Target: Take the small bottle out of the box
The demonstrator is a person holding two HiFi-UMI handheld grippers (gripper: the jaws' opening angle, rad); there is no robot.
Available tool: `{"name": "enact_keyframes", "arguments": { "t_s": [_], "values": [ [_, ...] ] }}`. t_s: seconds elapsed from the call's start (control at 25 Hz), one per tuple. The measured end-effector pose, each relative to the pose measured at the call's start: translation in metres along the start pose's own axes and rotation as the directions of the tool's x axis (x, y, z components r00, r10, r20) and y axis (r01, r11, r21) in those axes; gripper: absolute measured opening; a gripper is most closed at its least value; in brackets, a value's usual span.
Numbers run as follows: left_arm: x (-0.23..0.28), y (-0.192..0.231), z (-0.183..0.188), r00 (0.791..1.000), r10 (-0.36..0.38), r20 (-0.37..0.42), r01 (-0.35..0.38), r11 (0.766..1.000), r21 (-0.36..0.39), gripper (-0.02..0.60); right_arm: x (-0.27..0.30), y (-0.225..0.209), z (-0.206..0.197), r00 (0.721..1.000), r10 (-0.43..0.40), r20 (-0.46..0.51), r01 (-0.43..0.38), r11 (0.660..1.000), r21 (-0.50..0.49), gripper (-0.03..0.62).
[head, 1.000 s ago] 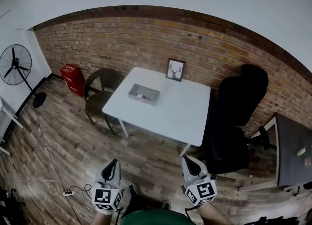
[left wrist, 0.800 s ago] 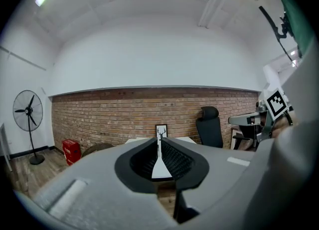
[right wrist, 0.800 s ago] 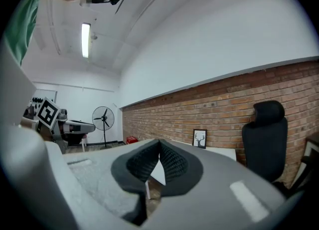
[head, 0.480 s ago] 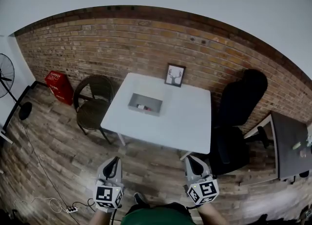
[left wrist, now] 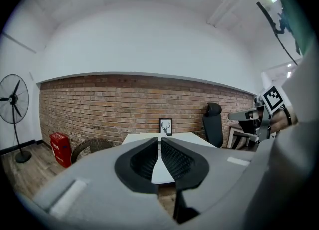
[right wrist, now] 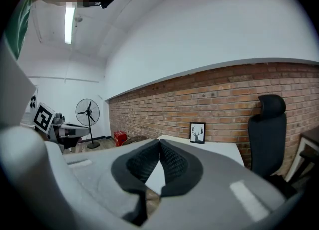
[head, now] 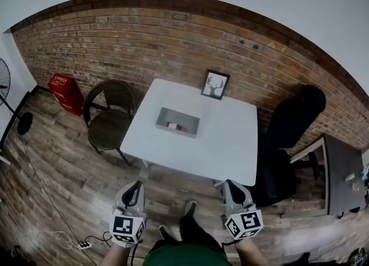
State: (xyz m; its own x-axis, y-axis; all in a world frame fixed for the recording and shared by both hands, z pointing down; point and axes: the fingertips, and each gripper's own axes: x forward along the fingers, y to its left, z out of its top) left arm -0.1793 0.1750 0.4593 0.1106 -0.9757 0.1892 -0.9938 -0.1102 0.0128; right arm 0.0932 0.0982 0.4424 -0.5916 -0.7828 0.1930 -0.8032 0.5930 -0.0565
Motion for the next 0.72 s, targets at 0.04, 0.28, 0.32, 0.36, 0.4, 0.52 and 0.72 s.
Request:
{"name": "enact_keyframes", "arguments": {
  "t_s": [0.04, 0.28, 0.32, 0.36, 0.4, 0.52, 0.72],
  "values": [
    [0.008, 0.002, 0.000, 1.000, 0.002, -0.005, -0.002, 1.000, 0.004, 0.029, 0.010, -0.004, -0.003, 1.000, 0.005, -0.005, -0.005, 1.000, 0.008, 0.003],
    [0.055, 0.026, 0.009, 0.996, 0.075, -0.039, -0.073, 0.995, 0.061, 0.029, 0.087, -0.022, -0.007, 0.996, 0.086, -0.001, -0.086, 0.994, 0.061, 0.003],
    [0.064, 0.030, 0.013, 0.995, 0.091, -0.041, -0.088, 0.994, 0.068, 0.029, 0.100, -0.027, -0.003, 0.995, 0.103, 0.003, -0.103, 0.992, 0.066, 0.003],
    [0.074, 0.034, 0.017, 0.993, 0.106, -0.042, -0.103, 0.992, 0.073, 0.029, 0.112, -0.032, 0.001, 0.993, 0.120, 0.008, -0.120, 0.991, 0.066, 0.003],
    [0.085, 0.037, 0.020, 0.992, 0.121, -0.043, -0.118, 0.990, 0.077, 0.029, 0.125, -0.038, 0.005, 0.991, 0.134, 0.012, -0.135, 0.989, 0.063, 0.003],
    [0.120, 0.041, 0.026, 0.987, 0.150, -0.057, -0.146, 0.987, 0.066, 0.029, 0.159, -0.060, 0.017, 0.987, 0.162, 0.022, -0.163, 0.985, 0.061, 0.003],
    [0.167, 0.034, 0.031, 0.985, 0.148, -0.085, -0.141, 0.987, 0.076, 0.029, 0.195, -0.087, 0.029, 0.979, 0.199, 0.032, -0.200, 0.979, 0.039, 0.003]
  ]
}}
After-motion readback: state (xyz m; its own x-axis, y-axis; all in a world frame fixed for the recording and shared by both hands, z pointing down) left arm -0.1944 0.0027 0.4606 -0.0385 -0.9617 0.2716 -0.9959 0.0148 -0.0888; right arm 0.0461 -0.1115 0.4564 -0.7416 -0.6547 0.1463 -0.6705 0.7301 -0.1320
